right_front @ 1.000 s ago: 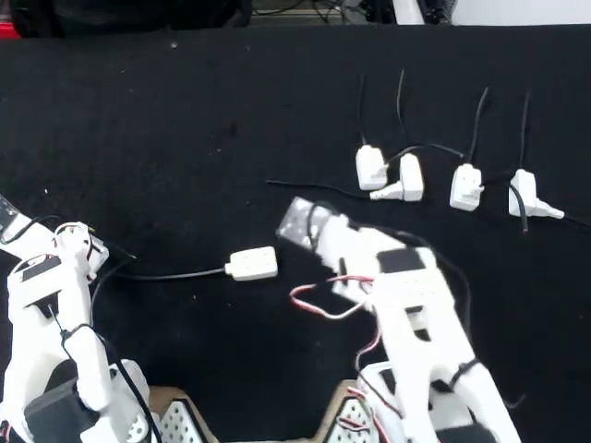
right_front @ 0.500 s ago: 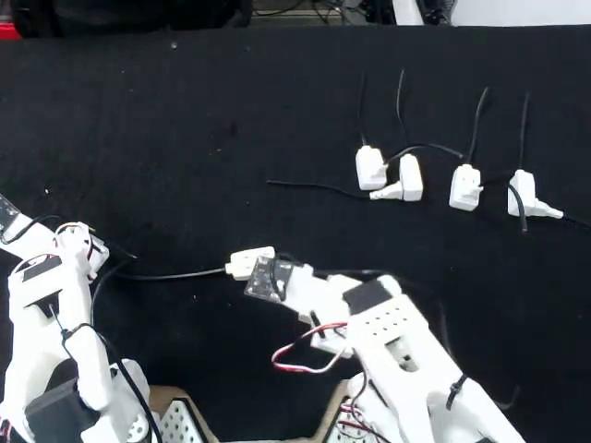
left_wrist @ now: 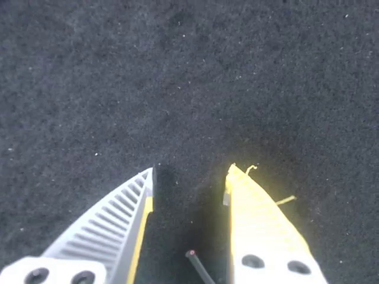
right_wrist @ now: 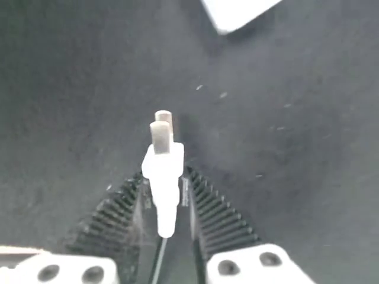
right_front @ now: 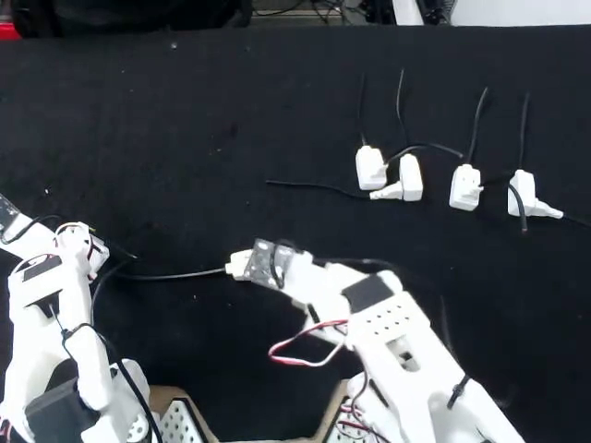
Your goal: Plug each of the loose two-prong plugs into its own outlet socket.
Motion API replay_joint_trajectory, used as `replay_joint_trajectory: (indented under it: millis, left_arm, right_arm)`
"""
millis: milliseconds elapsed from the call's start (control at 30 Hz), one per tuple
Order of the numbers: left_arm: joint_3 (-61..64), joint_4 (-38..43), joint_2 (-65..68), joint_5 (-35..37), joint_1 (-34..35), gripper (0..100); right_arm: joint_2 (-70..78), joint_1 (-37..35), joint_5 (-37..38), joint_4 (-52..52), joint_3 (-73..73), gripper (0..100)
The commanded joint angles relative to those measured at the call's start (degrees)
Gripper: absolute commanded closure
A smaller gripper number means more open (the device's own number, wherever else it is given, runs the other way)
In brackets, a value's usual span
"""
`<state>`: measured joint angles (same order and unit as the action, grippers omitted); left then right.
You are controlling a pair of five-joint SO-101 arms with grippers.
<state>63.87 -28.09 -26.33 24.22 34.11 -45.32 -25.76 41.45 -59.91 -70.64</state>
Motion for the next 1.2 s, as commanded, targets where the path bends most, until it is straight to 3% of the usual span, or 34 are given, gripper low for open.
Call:
replay_joint_trajectory:
  millis: [0,167,433,733,933,1167]
  left_arm:
    - [-0.57,-0.97,-0.88,0.62,-0.40,80]
    - [-3.21,-10.81,-4.84,-5.54,-6.20,80]
    - [7.43,-11.16,-25.14,-10.11,-13.76,80]
    - [17.71,-11.69,-47.65,-12.84,-18.95,80]
    - [23.16,-11.69,-59.08,-12.92,-23.43,80]
    - [26.68,-15.03,-69.10,-12.92,-24.84,80]
  right_arm:
    - [-1.19,-2.99,-3.08,-2.11,6.99,98.8]
    - [-0.92,-7.91,-13.19,10.90,5.32,98.8]
    - [-1.19,-8.62,-24.35,30.68,-4.09,98.8]
    - [-1.19,-8.70,-25.05,39.03,-9.10,98.8]
    - [-1.19,-16.62,-25.05,42.46,-11.82,98.7]
    - [-1.19,-17.23,-25.41,47.21,-14.11,98.7]
